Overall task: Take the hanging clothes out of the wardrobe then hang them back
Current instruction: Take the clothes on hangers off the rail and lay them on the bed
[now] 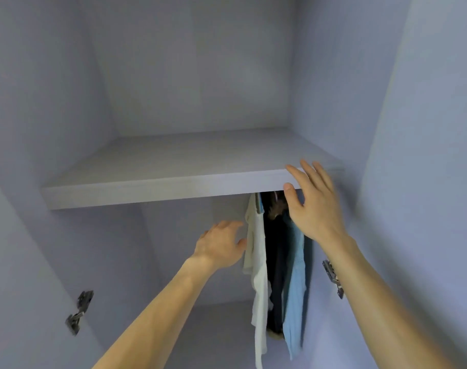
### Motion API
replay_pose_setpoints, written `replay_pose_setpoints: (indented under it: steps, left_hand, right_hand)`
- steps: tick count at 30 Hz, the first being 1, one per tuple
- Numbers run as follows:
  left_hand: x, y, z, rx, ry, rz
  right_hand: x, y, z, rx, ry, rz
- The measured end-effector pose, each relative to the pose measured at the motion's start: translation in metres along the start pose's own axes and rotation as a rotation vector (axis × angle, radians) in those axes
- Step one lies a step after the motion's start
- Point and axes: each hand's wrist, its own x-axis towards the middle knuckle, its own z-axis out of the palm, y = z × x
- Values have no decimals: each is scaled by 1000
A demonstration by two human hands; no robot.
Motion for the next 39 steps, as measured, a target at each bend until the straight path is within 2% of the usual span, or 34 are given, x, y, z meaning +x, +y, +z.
replay_pose_setpoints:
  steps: [5,9,15,19,22,24,27,33,39]
  left_hand:
    - [69,14,28,-46,-170,-90]
    - [124,16,59,-152,-225,-195]
    - [185,27,99,-247,-180,-285]
    - [202,32,110,-315,-83,-340]
    - [202,32,111,-356,37,-382]
    - [200,32,104,-537,135,-379]
    - [197,33,89,-668,231,-351]
    - [179,28,72,-651,301,-265]
    - [145,-5,66,-569,271,-240]
  right_hand:
    - [55,41,47,-208,-30,22]
    - [62,67,85,-232,221,-61]
    - [76,83,112,-267,484,-125]
    - [79,89,119,-272,559,-163]
    - [79,90,122,-279,576,-175]
    - [80,90,122,-278,578,-177]
    - [79,90,121,-277,547,-166]
    - [75,86,113,-284,435,-118]
    - [62,64,100,-263,312,-14]
